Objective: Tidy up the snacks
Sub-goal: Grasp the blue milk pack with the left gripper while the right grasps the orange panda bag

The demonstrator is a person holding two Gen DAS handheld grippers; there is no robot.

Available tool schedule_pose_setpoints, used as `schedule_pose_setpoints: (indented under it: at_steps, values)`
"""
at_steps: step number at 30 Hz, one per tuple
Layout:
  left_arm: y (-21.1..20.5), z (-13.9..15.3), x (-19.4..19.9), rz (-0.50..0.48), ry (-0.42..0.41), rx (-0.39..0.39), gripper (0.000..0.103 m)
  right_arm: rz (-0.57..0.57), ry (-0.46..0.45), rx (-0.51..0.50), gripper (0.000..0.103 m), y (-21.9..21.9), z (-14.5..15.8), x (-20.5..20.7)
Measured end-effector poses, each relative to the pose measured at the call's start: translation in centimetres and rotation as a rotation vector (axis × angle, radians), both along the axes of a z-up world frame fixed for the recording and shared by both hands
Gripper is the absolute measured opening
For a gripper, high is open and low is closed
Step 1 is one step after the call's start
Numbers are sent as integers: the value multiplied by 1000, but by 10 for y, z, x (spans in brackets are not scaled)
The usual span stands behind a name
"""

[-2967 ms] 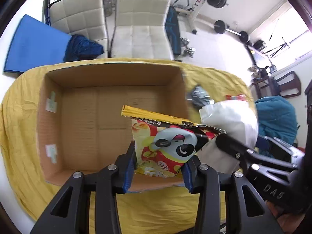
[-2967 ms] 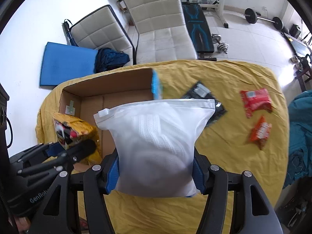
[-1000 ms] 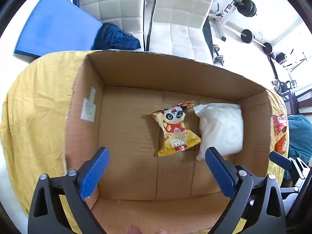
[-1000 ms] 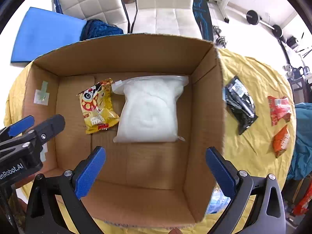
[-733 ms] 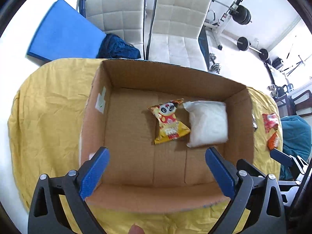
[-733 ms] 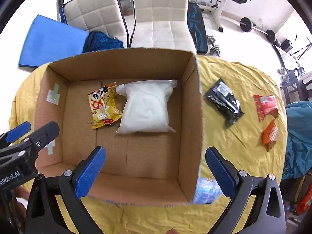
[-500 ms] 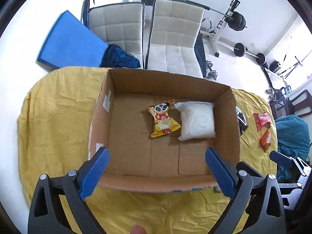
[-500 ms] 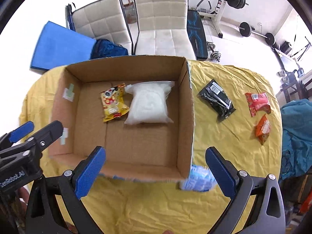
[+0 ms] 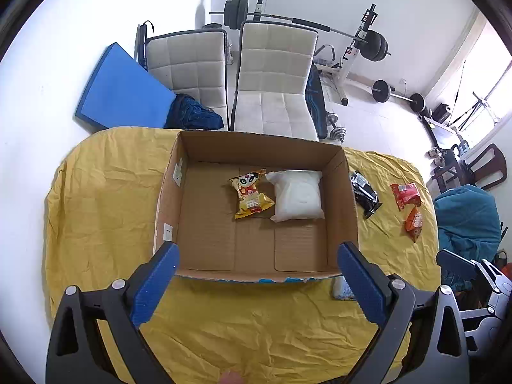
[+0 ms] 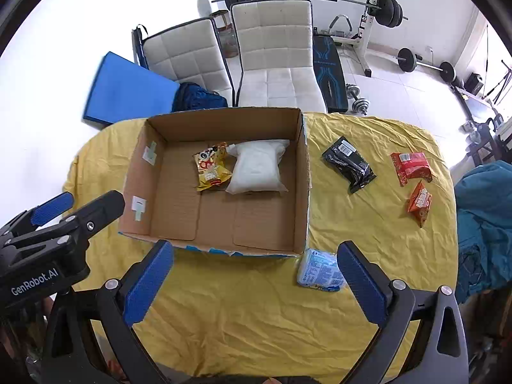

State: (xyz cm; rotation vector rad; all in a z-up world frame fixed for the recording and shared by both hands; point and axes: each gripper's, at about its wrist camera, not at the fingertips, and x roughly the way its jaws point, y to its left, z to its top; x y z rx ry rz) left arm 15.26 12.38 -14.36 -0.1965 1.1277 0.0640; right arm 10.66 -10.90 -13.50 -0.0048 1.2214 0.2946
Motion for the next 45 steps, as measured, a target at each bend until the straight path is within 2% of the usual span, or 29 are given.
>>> schedule_pose_setpoints:
  at_steps: [5,10,14,16,22,28,32,35,36,38,39,41,43,45]
  values:
    - [-32,1,-2,-37,7,15,101,-25,18,25,103,-32,2,-4]
    - [-84,-22,2,-117,62,2,101,-163,81,-10,103,-114,-25,-6]
    - [-144,-68,11,-212,158,30,101,-289,139,-70,103,-188,-58,-5]
    - [-168,-94,16,-239,214,16,101,-345,168,-97,103,-223,-78,-5]
    - [-225,-173,28,-266,375,-9,101,-454,271,-86,103,-303,-145,-5]
    - [-260,-231,46,-260,467,6,101,-466,322,-68,103,-339,-181,-5]
    - [-267,-264,56,-229,535,1,101,-433,339,-85,103,-341,-197,-3]
    - [-269,-280,60,-217,557,0,100,-412,344,-95,103,-342,-205,5]
    - [-269,-282,60,-218,554,-4,98,-405,346,-94,103,-342,-208,9]
    - [-269,-282,59,-213,538,5,81,-394,346,-86,103,-344,-212,17]
    - [-269,-281,58,-217,532,5,77,-389,345,-88,103,-344,-213,21]
    - [-271,-276,56,-222,520,-9,55,-375,333,-81,103,-343,-213,33]
    - [-274,-268,55,-221,515,-20,47,-371,326,-72,103,-344,-213,46]
    - [-280,-262,55,-213,505,-39,45,-372,322,-42,103,-345,-211,63]
